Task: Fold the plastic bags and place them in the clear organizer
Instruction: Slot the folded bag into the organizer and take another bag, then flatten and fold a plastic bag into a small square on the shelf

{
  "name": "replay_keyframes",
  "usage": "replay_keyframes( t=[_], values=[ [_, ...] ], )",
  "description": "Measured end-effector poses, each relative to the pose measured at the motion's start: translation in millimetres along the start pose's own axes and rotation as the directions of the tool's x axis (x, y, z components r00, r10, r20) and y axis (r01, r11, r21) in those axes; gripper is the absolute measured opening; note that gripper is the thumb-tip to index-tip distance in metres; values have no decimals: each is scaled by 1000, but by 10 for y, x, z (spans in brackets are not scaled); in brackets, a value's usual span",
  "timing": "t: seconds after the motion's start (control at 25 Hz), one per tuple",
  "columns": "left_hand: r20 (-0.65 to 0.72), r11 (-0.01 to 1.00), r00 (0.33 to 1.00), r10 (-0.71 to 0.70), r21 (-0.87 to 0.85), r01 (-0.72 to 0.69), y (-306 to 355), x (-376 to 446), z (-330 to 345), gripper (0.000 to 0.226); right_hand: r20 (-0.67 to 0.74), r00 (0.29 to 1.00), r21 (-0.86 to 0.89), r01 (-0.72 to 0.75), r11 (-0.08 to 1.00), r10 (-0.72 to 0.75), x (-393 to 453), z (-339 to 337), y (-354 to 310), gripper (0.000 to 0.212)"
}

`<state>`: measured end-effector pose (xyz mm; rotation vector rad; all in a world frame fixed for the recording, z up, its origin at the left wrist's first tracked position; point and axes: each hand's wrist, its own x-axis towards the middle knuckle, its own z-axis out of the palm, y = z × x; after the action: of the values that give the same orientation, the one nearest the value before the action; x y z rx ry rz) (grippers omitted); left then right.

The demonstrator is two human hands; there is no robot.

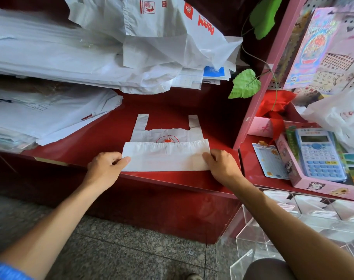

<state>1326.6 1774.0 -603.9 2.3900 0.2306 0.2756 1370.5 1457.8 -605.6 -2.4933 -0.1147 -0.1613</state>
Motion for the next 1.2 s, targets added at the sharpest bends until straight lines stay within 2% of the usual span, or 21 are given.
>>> replay_keyframes(
  t=[0.24, 0.4, 0.88, 1.2],
  values=[
    [-28, 982, 999, -19, 186, 24, 77, 27, 77, 48, -31, 999, -142, -13, 990, 8, 28, 48, -29, 32],
    [-66, 977, 998, -3, 211, 17, 78, 24, 118, 46, -51, 999, -201, -12, 980, 2, 16, 61, -58, 33],
    [-130, 941, 988, 82, 338, -34, 54, -2, 177, 34, -69, 997, -259, -54, 964, 37, -14, 49, -100, 31],
    [-137, 876, 985, 105, 481, -26, 71, 4, 211, 31, -90, 994, -299, -86, 950, 62, -19, 48, -124, 32]
  ],
)
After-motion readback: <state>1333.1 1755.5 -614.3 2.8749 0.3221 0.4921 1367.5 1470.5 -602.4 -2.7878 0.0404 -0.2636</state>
